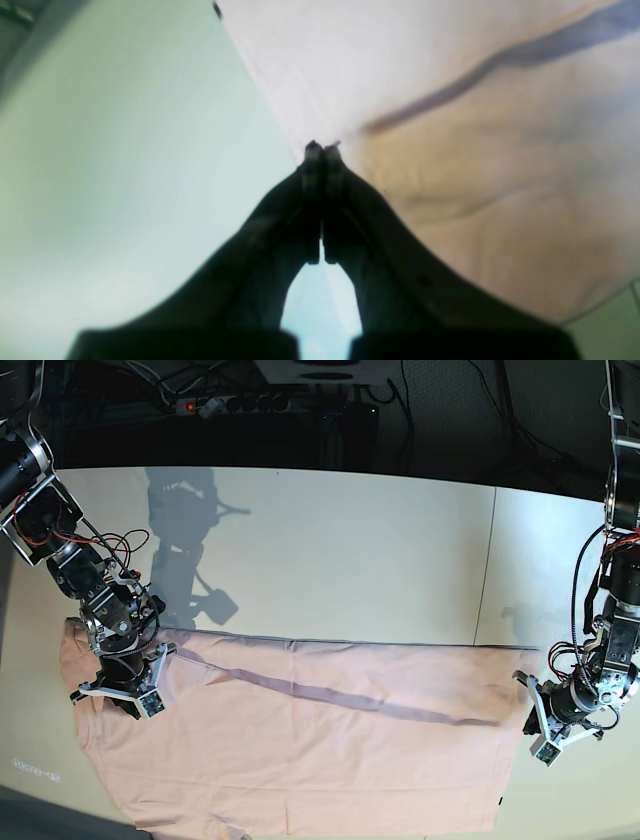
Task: Fold the T-shirt properly
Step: 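Lower the held shirt edge back onto the table with both grippers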
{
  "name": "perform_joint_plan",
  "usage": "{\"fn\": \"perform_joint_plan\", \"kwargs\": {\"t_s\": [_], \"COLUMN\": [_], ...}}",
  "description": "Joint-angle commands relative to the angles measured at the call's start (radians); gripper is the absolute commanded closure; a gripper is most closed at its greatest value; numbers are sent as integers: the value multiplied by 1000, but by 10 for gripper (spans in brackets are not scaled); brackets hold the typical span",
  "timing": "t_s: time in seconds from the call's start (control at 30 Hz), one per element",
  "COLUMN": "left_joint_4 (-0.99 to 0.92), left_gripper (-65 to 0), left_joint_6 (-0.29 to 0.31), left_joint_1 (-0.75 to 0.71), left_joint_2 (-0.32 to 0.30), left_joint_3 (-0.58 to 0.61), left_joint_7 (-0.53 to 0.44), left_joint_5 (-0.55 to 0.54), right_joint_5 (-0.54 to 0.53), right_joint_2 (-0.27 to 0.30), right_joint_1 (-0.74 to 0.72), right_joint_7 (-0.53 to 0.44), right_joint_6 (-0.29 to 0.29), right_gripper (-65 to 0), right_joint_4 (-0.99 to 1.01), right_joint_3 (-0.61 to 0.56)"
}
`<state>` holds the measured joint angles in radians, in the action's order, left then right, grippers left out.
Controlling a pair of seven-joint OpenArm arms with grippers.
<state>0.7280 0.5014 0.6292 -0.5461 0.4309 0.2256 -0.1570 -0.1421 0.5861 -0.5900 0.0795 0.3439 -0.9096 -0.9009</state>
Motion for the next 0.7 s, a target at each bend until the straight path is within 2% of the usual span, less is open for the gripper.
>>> {"fn": "perform_joint_plan", "kwargs": {"t_s": [0.0, 0.17, 0.2, 0.3, 0.47, 0.67], "left_joint_4": [11, 37, 50, 82, 83, 83], "left_gripper": [0, 0, 0, 0, 0, 0], "left_joint_6": [-8, 131, 140, 139, 125, -8], "left_joint_1": [30, -20, -36, -72, -84, -82], "left_joint_2": [-14, -19, -19, -17, 11, 66], "left_joint_3": [-8, -8, -8, -8, -8, -8], "left_joint_7": [10, 71, 71, 70, 74, 175], "left_joint_5": [-37, -201, -221, -272, -296, -269], "right_joint_5": [4, 1, -10, -68, -168, -267], "right_joint_2": [14, 14, 14, 14, -5, -47], "right_joint_1": [-27, -27, -27, -27, -27, -27], "right_joint_7": [-14, 16, 27, 31, 31, 61], "right_joint_6": [8, 7, 7, -46, -230, -318], "right_gripper": [0, 0, 0, 0, 0, 0], "right_joint_4": [-8, -8, -8, 0, 81, 169], "right_joint_3": [13, 55, 67, 110, 186, 270]}}
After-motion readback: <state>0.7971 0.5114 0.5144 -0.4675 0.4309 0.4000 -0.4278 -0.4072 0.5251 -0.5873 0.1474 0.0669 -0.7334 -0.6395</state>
